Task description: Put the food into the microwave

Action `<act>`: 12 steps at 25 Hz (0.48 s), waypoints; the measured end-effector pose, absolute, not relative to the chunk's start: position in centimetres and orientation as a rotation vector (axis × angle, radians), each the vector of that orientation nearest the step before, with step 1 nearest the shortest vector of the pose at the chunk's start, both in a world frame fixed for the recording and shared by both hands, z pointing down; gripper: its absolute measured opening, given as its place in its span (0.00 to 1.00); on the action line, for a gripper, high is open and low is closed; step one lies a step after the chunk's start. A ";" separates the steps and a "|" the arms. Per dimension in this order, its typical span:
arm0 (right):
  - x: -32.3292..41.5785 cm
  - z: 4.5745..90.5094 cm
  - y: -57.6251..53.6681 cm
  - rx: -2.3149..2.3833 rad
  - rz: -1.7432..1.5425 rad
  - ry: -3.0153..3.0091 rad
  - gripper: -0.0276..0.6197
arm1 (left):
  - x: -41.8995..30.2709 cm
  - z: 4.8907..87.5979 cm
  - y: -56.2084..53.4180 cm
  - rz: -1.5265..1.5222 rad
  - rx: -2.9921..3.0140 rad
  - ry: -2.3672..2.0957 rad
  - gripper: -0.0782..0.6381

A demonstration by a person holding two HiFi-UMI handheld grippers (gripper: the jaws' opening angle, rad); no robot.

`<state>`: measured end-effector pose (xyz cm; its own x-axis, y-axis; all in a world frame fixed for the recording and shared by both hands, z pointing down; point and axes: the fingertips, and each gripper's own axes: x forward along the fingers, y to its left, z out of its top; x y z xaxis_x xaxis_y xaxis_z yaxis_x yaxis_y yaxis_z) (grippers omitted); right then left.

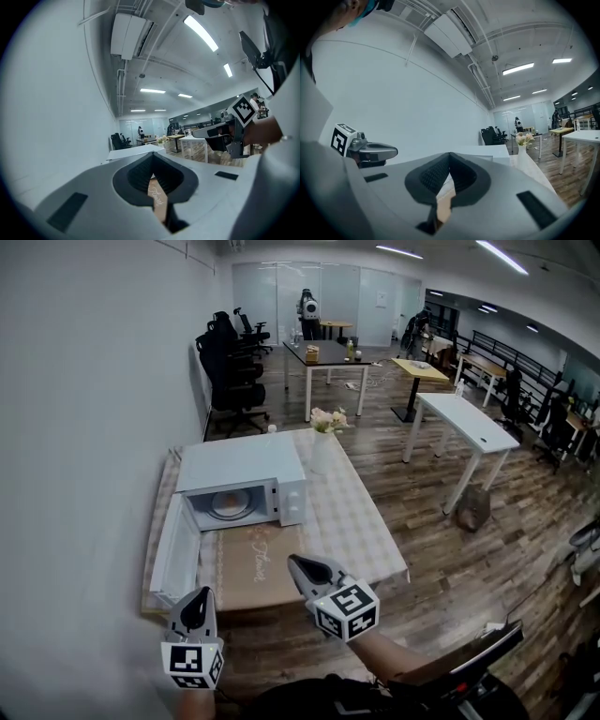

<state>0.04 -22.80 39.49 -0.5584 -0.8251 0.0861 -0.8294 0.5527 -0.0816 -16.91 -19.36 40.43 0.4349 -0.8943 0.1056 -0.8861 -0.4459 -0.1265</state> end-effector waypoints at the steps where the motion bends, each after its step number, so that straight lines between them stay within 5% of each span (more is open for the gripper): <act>1: 0.3 39.5 -22.7 1.453 0.179 -2.738 0.05 | -16.6 40.6 -19.2 -0.243 -2.618 1.633 0.12; 12: 3.1 39.9 -22.7 1.433 0.203 -2.767 0.05 | -13.5 40.6 -18.3 -0.243 -2.600 1.672 0.12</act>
<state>3.11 -22.75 39.85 -0.5785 -0.8120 0.0768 -0.8145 0.5702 -0.1066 -13.54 -18.34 40.59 0.4065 -0.9071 0.1091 -0.9006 -0.4179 -0.1192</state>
